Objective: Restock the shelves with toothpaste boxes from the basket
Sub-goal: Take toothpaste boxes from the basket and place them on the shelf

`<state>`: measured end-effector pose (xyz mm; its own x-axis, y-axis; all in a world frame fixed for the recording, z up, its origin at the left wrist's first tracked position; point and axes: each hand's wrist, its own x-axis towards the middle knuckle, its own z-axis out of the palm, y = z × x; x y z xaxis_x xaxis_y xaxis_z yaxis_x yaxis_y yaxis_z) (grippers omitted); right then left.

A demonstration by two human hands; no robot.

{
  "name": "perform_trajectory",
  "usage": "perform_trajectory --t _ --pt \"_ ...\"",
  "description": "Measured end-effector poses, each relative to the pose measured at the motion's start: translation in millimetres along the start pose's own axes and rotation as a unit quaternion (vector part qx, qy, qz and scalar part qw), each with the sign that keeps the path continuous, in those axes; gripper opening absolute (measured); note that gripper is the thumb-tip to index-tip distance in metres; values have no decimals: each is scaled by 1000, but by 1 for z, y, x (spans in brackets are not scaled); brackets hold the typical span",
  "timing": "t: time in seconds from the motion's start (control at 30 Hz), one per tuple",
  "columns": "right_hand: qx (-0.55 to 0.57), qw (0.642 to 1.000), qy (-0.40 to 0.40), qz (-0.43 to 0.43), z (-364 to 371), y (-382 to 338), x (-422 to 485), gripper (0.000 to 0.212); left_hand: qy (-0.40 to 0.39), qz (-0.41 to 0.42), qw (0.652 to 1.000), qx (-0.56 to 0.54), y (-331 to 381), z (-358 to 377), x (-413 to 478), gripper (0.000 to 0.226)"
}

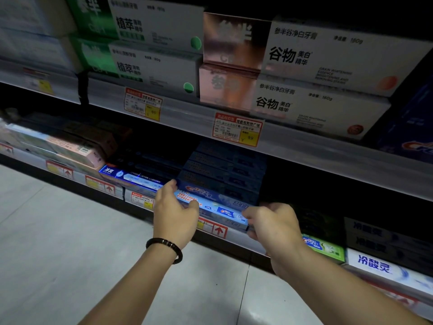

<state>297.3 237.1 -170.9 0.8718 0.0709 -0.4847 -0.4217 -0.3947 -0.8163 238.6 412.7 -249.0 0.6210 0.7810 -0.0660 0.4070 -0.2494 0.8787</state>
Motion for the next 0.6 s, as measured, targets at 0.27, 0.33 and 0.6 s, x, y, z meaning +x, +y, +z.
perform_trajectory --t 0.27,0.33,0.6 --pt "-14 1000 9 -6 4 0 -2 11 0 -9 1000 -16 5 4 0 70" --pt "-14 1000 8 -6 4 0 -1 10 -2 -12 1000 -18 5 5 0 71" --pt "-24 1000 5 0 8 4 1 22 0 -24 999 -32 5 4 -1 70"
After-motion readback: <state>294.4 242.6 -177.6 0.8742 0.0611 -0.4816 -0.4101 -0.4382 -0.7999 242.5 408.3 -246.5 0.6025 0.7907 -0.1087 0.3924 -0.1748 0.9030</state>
